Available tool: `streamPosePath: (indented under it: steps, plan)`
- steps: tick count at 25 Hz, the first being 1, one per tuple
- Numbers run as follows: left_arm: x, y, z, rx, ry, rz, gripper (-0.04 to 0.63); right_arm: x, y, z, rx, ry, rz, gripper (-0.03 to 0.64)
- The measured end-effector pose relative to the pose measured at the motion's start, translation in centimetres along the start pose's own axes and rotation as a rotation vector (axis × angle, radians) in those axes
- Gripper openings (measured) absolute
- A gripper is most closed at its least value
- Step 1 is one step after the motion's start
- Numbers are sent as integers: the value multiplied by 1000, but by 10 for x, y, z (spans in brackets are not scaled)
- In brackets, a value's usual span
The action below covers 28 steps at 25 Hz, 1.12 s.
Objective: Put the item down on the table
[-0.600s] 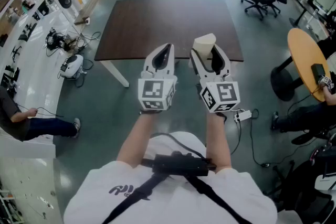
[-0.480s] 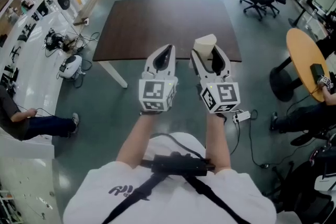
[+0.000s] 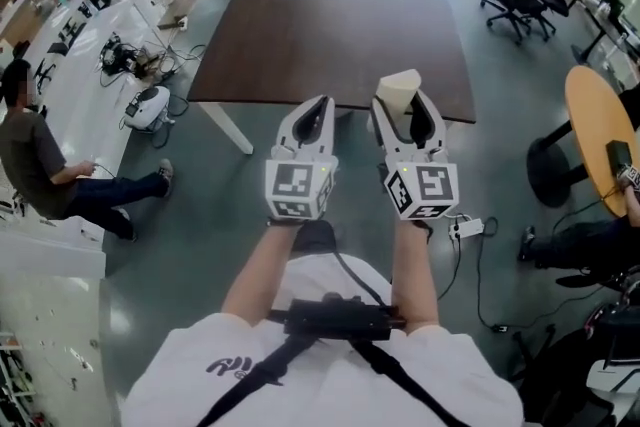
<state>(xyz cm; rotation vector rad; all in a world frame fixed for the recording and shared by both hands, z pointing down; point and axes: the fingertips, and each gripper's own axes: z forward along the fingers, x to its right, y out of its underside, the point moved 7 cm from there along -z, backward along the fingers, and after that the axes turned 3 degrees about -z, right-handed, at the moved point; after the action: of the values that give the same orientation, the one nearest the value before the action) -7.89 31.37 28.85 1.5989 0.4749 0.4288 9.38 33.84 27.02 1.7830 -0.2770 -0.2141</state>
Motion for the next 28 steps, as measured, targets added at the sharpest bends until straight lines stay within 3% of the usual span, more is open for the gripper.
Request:
streamPosePath:
  steps: [7,14,22,28]
  plan:
    - [-31,5,47,11,-41,-24,12,12,18,46,-19,-47,5,287]
    - [-44,15,153,17,15,-39,12,72,28,119,-18,-26,-23,287]
    - [-102,15,265,57,24,-85,12,113,49,217,-57,-20,-55,287]
    - [-164,33,318,50,32,-99,12,117,85,305,-81,-42,-32,287]
